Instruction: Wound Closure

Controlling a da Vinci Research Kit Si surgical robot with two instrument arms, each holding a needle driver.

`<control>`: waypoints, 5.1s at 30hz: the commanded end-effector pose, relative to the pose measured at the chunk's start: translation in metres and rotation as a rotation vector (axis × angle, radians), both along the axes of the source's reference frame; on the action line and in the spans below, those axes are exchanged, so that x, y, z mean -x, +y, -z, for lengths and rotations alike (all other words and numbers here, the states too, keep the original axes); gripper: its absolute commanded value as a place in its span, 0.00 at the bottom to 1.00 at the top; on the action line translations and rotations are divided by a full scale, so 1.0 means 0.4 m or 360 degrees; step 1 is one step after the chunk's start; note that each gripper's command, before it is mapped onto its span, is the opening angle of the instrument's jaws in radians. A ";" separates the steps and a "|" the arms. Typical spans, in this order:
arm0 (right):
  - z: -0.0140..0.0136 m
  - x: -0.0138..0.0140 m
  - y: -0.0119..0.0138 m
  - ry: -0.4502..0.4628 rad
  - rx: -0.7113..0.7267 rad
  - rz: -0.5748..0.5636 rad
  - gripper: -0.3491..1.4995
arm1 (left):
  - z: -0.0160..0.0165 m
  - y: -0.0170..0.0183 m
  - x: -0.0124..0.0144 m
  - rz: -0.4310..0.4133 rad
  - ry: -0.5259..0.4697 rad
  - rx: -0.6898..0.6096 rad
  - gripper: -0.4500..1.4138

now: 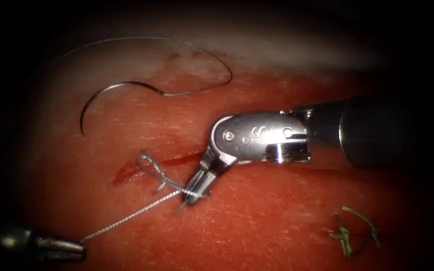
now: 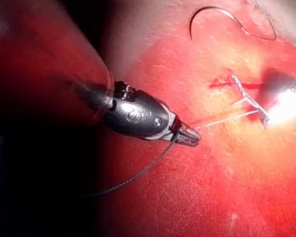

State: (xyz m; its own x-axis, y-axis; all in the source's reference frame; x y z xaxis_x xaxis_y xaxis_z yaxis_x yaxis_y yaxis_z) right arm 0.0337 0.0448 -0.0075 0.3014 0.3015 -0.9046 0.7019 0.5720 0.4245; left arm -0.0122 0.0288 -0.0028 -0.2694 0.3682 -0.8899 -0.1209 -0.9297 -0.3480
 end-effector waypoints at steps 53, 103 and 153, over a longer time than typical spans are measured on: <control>-0.0228 -0.0132 0.0226 -0.0476 0.0158 -0.0509 0.00 | 0.0368 -0.0622 0.0151 -0.0233 -0.0076 -0.0283 0.05; 0.0044 0.0206 0.0089 -0.0555 -0.0164 -0.1696 0.14 | 0.0461 0.0403 0.0026 0.0168 0.0035 0.0334 0.05; 0.0060 0.0203 0.0070 -0.0583 -0.0351 -0.1538 0.25 | 0.0391 0.0445 0.0137 0.0155 -0.0016 0.0257 0.05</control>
